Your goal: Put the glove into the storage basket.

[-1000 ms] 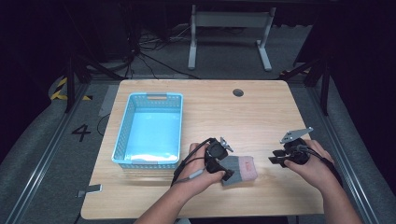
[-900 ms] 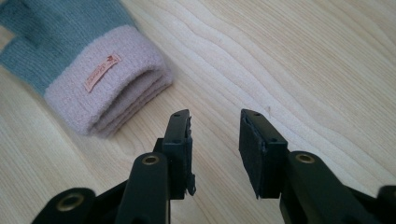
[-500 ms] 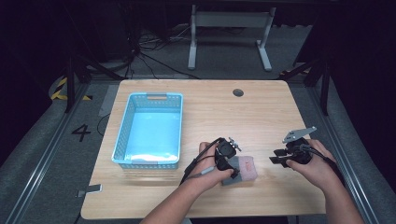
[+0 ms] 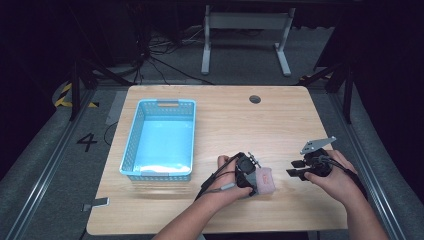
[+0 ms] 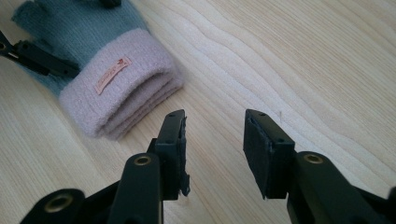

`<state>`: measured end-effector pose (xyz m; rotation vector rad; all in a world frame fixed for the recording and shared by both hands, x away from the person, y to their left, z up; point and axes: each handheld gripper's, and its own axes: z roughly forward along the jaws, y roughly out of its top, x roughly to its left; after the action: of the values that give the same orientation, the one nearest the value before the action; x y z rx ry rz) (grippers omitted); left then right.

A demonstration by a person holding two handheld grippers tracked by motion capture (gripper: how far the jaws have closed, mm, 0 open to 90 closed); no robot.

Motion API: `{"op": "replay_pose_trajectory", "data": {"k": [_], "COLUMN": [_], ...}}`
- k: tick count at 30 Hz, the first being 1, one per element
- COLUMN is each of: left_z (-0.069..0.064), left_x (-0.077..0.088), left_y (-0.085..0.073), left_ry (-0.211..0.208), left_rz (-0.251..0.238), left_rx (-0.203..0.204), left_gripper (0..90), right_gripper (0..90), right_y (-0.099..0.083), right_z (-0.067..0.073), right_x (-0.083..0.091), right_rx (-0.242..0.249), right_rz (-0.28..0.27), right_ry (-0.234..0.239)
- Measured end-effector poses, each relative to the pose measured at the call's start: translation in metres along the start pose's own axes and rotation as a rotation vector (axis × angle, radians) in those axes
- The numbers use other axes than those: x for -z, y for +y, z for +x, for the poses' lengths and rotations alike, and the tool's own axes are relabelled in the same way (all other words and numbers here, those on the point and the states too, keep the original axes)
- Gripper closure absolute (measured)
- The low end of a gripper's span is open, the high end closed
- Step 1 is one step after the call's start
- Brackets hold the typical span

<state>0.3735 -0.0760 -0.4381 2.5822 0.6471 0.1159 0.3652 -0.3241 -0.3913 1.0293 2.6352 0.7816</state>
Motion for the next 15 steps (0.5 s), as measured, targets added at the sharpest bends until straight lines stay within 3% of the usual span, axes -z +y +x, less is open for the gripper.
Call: {"op": "replay_pose_trajectory", "data": {"k": [15], "left_z": [-0.0016], "left_x": [0.0008], "left_y": [-0.0018], "left_ry": [0.008], "left_rz": [0.001], "left_rx": [-0.011], "left_gripper": [30.5], "right_gripper": [58.4], "right_y": [0.0009], "right_z": [0.0012], "right_x": [0.0019], "right_rx": [-0.003], "right_rz": [-0.025], "right_ry": [-0.004]}}
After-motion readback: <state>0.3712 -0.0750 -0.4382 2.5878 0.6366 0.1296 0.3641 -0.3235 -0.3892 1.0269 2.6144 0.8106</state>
